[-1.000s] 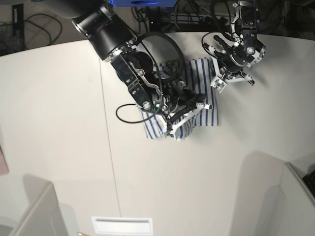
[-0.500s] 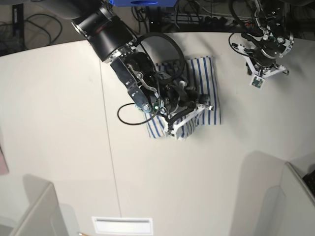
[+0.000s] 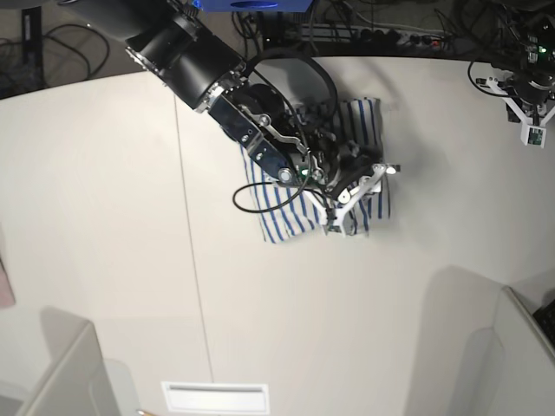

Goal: Fold the T-shirt properly
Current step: 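Fold the held end with the right gripper over onto the folded stack, then release the right gripper and grasp the stack's edge with the left gripper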

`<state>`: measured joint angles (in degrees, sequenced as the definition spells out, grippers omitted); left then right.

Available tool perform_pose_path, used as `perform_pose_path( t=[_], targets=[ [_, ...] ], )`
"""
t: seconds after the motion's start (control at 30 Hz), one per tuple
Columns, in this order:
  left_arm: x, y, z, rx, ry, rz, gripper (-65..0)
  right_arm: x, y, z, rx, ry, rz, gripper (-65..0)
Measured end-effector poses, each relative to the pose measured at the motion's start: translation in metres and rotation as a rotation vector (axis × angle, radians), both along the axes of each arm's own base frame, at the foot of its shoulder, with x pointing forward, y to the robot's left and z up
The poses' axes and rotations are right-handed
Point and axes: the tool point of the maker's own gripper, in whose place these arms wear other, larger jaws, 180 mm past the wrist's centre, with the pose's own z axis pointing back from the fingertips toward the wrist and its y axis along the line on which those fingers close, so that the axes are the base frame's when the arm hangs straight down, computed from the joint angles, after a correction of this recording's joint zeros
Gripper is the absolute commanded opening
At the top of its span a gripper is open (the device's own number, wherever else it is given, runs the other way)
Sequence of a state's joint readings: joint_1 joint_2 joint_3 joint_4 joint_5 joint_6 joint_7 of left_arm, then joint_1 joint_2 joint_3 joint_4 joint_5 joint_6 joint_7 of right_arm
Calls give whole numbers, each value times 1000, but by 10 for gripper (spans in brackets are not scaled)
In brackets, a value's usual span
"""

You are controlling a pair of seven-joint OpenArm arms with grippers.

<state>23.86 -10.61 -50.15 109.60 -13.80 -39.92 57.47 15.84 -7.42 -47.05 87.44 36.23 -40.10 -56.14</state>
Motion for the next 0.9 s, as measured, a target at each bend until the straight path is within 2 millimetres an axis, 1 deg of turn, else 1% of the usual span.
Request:
perform_pose_path(
  t=[0.13,0.23,0.33,0.4,0.43,0.47,0.5,0.57,0.6,0.63,0.67,0.7,0.73,0.77,0.8,0.87,0.9],
  targets=[
    [0,0,0,0,-2,0,-650,-14,21,16,71,38,83,-324],
    [0,0,0,0,-2,-1,-650,-14,34,26,107,11,118,-324],
    [1,0,1,0,-3,0,-650,-13,42,26,112,-12,137,-324],
    [1,0,1,1,-2,0,-650,-20,50,26,115,-14,178,-326],
    [1,0,1,0,-3,0,-650,-24,54,30,125,-17,203,-329],
    [1,0,1,0,-4,-1,-650,-27,59,38,141,-26,228,-330],
    [1,0,1,0,-4,0,-650,-26,63,51,164,-57,245,-330],
    [1,0,1,0,-3,0,-650,-15,65,77,187,-159,260,-332],
    [1,0,1,0,-4,0,-650,-8,61,84,180,-213,256,-332],
    [1,0,1,1,-3,0,-650,-4,53,85,162,-238,254,-332],
    [1,0,1,0,-4,0,-650,-2,43,78,125,-246,255,-336],
    [1,0,1,-1,-5,0,-650,0,32,68,82,-250,246,-354],
    [1,-1,0,-4,-3,-4,-650,2,20,56,44,-254,228,-390],
    [1,-3,0,-6,-2,-7,-650,1,9,44,7,-258,213,-443],
    [1,-5,-1,-12,-5,-8,-650,-1,0,35,-19,-242,199,-507],
    [2,-7,-2,-21,-10,-6,-650,-3,-11,27,-31,-238,150,-650],
    [2,-9,-3,-27,-12,-2,-650,-2,-16,24,-42,-242,129,-650]
  ],
)
